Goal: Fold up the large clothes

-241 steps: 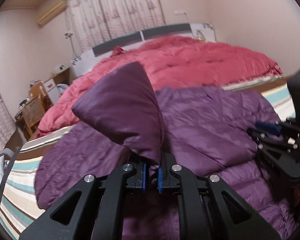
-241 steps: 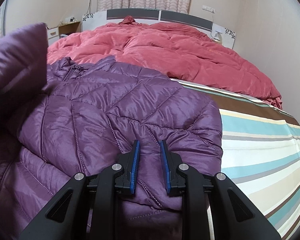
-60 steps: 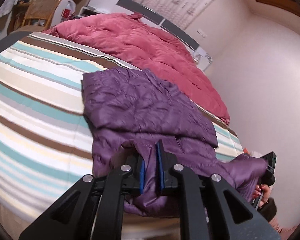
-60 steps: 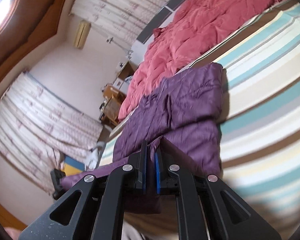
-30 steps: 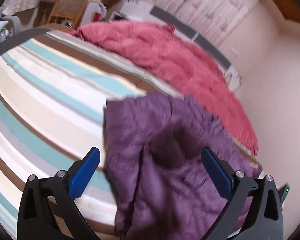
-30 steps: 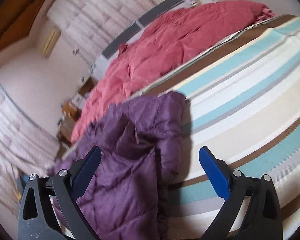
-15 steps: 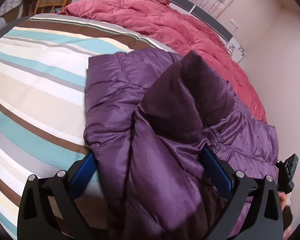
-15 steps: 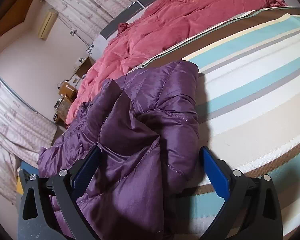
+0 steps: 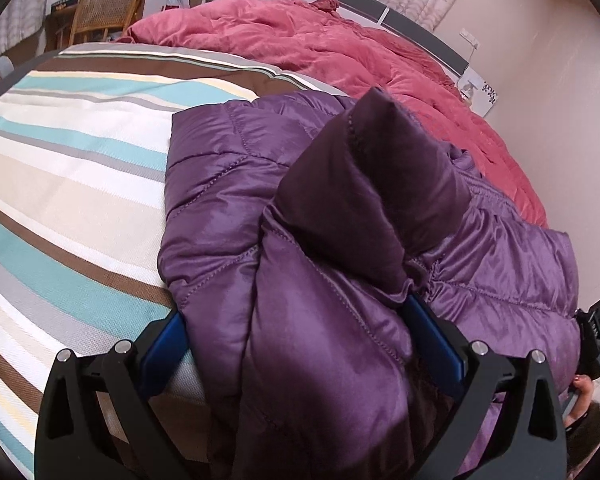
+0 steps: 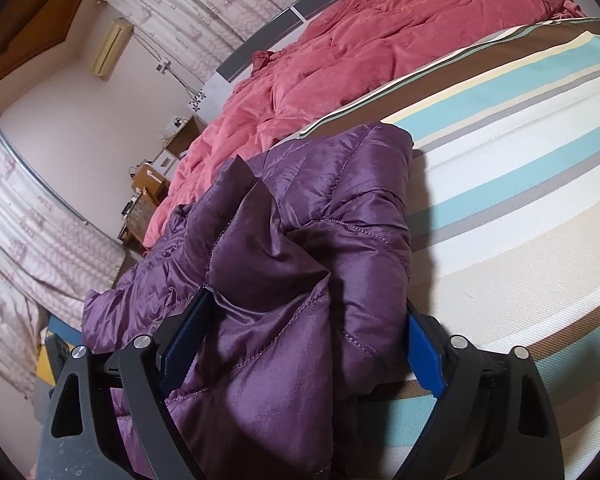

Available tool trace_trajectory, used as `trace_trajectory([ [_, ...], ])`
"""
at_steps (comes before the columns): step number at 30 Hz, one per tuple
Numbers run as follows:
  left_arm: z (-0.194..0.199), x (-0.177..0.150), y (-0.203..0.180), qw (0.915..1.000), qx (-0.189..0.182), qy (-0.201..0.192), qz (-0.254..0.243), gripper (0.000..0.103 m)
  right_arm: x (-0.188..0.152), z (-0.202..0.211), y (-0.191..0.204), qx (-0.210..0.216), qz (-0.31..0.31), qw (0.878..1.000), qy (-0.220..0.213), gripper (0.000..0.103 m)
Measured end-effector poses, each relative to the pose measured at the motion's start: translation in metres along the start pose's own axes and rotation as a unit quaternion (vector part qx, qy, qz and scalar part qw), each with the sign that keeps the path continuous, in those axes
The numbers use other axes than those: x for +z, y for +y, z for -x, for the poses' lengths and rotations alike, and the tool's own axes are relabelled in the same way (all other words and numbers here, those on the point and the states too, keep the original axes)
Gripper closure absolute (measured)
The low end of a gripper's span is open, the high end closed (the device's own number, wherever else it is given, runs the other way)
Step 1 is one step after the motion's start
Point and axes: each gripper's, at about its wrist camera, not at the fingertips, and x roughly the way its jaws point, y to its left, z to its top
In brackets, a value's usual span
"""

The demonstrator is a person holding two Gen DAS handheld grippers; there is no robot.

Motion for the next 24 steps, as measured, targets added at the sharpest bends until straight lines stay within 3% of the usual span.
trace_trajectory([
  [3,0.0,-0.001,-0.003,0.9999,0.004,-0.002,-0.012,0.01,0.0,-0.001,0.0,-0.001,0.002,1.0,-0.001,0.021],
  [7,0.003,-0.005,-0.007,0.9998,0.005,-0.007,-0.02,0.022,-0.001,-0.003,-0.001,0.014,-0.002,1.0,0.008,0.039],
  [15,0.009,-0.011,-0.018,0.9991,-0.012,-0.007,-0.04,0.064,-0.005,0.001,0.004,0.037,0.005,0.999,0.016,0.069],
  [18,0.015,-0.015,-0.024,0.9984,-0.011,-0.005,-0.056,0.072,-0.01,0.008,0.002,0.049,0.0,0.999,0.017,0.075],
  [24,0.031,-0.032,-0.028,0.9968,-0.02,0.004,-0.077,0.075,-0.022,0.031,-0.001,0.066,-0.012,0.998,0.02,0.077],
])
